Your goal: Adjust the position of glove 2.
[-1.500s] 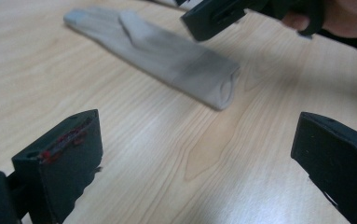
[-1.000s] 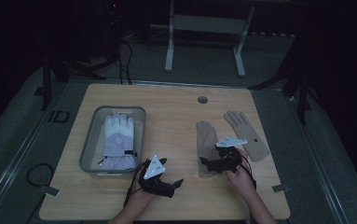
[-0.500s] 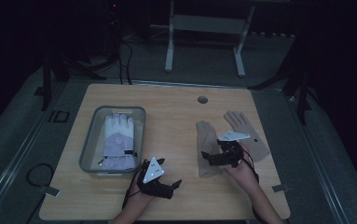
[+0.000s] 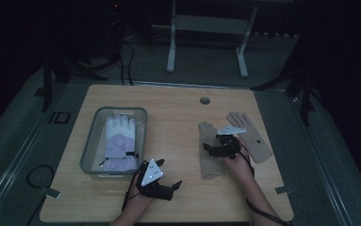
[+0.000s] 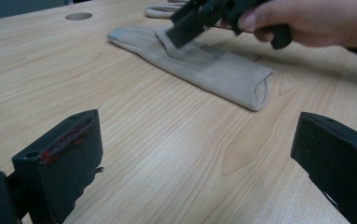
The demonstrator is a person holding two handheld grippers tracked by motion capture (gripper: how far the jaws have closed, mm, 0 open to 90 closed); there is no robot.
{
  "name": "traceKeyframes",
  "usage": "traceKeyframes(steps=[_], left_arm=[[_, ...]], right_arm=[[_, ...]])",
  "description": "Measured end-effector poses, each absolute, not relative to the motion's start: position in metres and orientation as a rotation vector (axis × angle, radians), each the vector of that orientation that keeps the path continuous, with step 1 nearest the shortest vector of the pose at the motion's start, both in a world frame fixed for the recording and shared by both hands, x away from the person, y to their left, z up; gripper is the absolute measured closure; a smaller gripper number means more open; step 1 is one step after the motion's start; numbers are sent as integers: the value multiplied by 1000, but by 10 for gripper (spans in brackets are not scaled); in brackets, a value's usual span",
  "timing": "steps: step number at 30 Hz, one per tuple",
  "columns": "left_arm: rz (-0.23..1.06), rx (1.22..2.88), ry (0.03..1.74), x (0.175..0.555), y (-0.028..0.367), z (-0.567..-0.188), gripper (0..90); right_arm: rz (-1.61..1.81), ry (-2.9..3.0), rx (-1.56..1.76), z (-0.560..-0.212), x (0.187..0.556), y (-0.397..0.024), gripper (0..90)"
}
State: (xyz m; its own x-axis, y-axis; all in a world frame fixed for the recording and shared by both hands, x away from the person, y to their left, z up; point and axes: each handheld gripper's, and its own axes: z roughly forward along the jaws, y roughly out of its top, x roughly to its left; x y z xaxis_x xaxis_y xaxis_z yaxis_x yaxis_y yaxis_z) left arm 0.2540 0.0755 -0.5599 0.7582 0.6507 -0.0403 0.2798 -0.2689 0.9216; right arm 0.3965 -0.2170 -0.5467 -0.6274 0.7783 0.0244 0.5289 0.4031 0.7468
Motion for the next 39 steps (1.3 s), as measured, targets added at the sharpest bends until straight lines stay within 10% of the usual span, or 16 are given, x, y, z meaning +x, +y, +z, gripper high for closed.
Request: traceKeyframes(steps=[19, 39], left_arm=[[426, 1861, 723, 253, 75, -561, 22], [427, 1837, 710, 250, 74, -559, 22]], right_arm=[[997, 2210, 1226, -560, 379, -197, 742], [1108, 2087, 1325, -514, 338, -145, 757]])
